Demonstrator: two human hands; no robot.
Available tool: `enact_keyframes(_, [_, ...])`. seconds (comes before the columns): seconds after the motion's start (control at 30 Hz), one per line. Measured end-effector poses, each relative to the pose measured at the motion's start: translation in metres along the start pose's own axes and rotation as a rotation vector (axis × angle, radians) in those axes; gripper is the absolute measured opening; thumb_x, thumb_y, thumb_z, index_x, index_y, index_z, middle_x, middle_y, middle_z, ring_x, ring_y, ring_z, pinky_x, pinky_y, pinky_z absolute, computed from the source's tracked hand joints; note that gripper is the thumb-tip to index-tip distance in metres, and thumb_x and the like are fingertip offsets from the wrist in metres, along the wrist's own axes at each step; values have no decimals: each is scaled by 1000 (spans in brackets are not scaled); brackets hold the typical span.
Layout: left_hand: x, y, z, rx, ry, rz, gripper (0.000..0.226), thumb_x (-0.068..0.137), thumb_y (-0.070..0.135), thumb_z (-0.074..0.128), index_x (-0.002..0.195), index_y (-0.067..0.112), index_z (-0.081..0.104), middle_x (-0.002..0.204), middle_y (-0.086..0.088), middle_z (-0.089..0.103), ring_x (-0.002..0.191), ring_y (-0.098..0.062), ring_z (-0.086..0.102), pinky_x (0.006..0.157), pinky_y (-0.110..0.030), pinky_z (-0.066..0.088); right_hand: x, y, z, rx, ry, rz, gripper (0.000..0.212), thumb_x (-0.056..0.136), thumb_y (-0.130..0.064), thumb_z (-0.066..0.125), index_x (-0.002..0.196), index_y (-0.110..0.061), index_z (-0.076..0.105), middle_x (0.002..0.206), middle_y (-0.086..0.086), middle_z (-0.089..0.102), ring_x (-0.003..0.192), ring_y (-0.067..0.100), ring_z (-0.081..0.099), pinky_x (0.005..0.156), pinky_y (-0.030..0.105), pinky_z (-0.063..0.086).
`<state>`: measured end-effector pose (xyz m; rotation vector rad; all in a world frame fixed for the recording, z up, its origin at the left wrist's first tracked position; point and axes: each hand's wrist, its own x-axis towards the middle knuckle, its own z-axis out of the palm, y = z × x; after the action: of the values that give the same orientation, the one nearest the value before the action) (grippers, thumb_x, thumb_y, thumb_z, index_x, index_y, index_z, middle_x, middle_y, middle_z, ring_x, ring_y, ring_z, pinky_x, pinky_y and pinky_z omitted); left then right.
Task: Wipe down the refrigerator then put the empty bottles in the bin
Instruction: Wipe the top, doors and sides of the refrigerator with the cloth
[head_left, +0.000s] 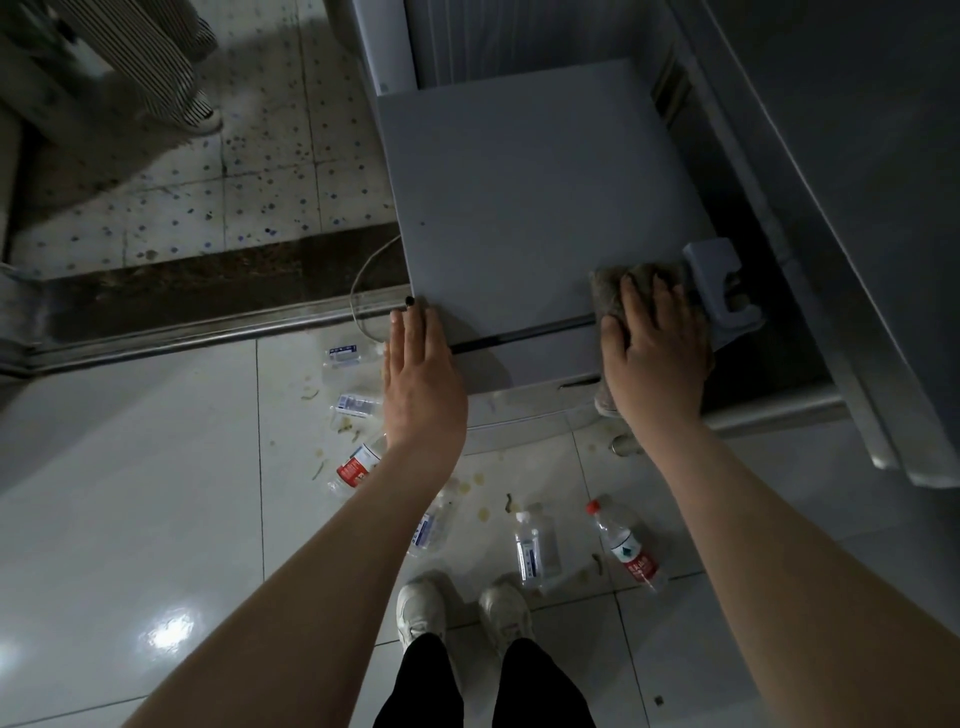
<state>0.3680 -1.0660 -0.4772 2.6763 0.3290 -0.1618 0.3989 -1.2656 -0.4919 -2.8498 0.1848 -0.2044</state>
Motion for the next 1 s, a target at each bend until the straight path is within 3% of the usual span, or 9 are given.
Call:
enact_keyframes(0.2, [-3,3,2,-22,-4,-17,51,102,23,20,148,12,3,158,-3,-3,144,-17,-9,113,-27,-7,-15,-20,9,14,40,-84,55,87,-42,37,130,-15,54,137,19,49,128,38,44,103,51,34])
enact_keyframes(0.33, [0,4,3,29,0,-9,52,102,26,19,148,13,1,158,-1,-3,144,-16,-9,115,-29,-6,-10,-2,6,12,26,-172,54,89,-44,34,133,-17,52,139,15,48,130,35,42,105,47,30])
enact_keyframes(0.47, [1,8,4,100,25,-13,52,102,26,18,148,10,1,158,-4,-2,144,-17,-9,116,-30,-7,-1,19,-5,27,-25,-75,62,90,-46,22,139,-16,44,145,15,40,136,33,32,110,45,23])
enact_keyframes(0.57, [1,12,5,115,32,-28,53,101,27,19,148,8,1,158,-5,-2,144,-18,-9,116,-30,-7,2,22,-8,63,-24,-33,63,90,-44,20,136,-12,47,143,16,43,134,32,36,109,44,27])
enact_keyframes(0.77, [1,23,5,140,13,-50,60,100,36,22,148,8,0,158,-7,-3,144,-20,-10,115,-33,-8,-2,12,-10,378,118,32,35,91,-19,45,115,-3,65,118,17,63,112,35,56,98,45,43])
enact_keyframes(0.9, [7,38,5,160,8,-27,62,99,39,25,148,9,3,158,-6,-3,144,-21,-10,116,-34,-8,-9,8,-32,709,130,192,32,96,-10,48,126,-5,56,130,9,56,123,20,49,102,19,32])
enact_keyframes(1.0, [13,58,9,159,-15,57,60,99,40,24,148,11,6,158,-7,-4,144,-21,-11,114,-33,-9,-8,12,-46,742,208,264,34,97,-13,45,130,-9,54,134,7,53,126,18,46,107,28,34])
